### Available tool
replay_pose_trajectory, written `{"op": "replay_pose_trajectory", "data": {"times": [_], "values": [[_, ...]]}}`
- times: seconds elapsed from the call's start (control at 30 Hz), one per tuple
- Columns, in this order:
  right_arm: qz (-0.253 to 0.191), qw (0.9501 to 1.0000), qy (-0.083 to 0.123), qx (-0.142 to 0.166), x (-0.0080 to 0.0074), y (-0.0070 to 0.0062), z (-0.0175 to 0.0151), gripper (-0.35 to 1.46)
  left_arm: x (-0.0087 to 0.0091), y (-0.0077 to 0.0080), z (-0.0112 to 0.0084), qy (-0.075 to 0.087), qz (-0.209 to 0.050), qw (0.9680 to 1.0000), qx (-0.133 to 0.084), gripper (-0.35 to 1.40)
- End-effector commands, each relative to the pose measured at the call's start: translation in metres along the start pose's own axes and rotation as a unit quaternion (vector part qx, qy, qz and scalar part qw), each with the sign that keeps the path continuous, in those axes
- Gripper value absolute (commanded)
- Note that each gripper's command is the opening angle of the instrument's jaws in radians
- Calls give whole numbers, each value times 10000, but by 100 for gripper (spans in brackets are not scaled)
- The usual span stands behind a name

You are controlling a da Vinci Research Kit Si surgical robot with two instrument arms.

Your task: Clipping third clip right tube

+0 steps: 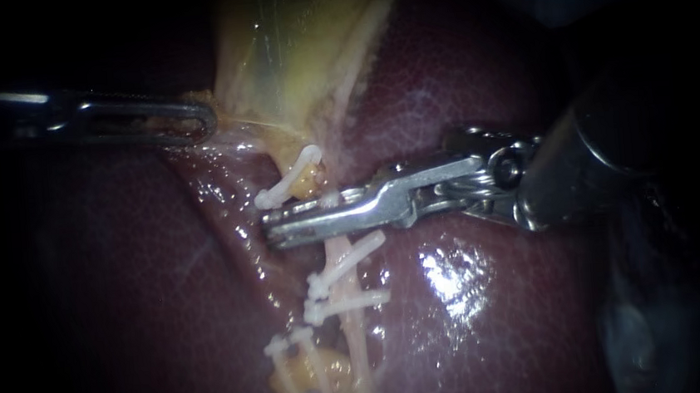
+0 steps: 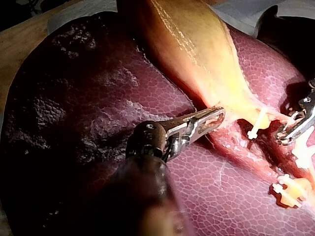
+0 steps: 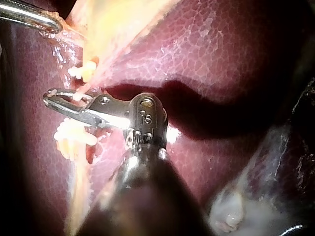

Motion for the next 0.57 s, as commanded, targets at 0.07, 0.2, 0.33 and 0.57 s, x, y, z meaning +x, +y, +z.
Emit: {"op": "replay_pose_trajectory", "data": {"times": [0.07, 0.2, 0.33, 0.57], "values": [[-2, 10000, -7, 4, -1, 1, 0, -35, 0, 0, 0, 0, 0, 10000, 1, -35], [-31, 10000, -5, 10, -1, 1, 0, -35, 0, 0, 0, 0, -1, 10000, 1, -35], [-31, 10000, -6, 11, -1, 1, -1, -35, 0, 0, 0, 0, -1, 10000, 1, -35], [-32, 10000, -7, 9, -1, 2, -1, -35, -1, 0, 0, 1, -1, 10000, 2, -35]]}}
